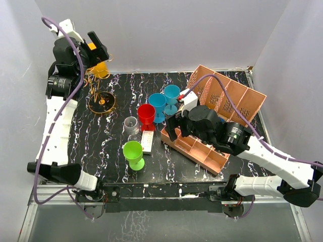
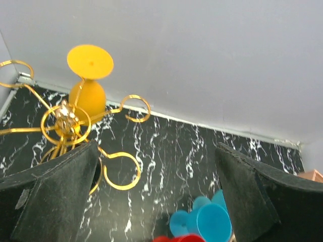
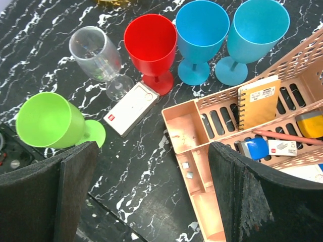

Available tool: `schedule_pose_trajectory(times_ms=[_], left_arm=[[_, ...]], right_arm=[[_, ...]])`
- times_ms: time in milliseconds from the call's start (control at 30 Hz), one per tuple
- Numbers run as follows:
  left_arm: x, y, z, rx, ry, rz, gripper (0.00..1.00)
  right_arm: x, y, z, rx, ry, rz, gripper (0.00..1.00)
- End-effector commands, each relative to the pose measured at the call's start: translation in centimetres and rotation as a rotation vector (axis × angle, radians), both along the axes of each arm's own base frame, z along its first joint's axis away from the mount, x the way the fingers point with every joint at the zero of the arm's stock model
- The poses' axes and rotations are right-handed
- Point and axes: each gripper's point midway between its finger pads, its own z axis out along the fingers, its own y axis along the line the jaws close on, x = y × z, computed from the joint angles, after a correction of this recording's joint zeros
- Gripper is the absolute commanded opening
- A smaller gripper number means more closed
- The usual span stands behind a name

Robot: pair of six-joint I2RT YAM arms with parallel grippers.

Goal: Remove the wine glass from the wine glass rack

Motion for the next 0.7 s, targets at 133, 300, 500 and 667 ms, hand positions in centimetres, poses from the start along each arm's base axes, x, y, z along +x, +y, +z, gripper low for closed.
schedule_pose_trajectory(times_ms=[133,300,500,667], left_arm=[[5.7,6.4,1.6,-0.125,-0.085,0.019,0.97],[9.8,9.1,-0.9,-0.182,-0.023,0.028,0.94],[13.0,10.3,-2.8,-0.226,0.003,-0.006,0.82],[14.8,11.2,-4.5,-0.233,0.027,0.0,0.74]], right_arm=[[2.5,-0.1,1.9,-0.013,-0.081,-0.029,1.0],[3.3,-0.2,1.1,-0.031,-0.073,-0.032,1.0],[3.9,-0.2,-0.1,-0.051,-0.047,-0.03,1.0],[4.5,-0.3,-0.4,-0.06,-0.042,-0.032,1.0]])
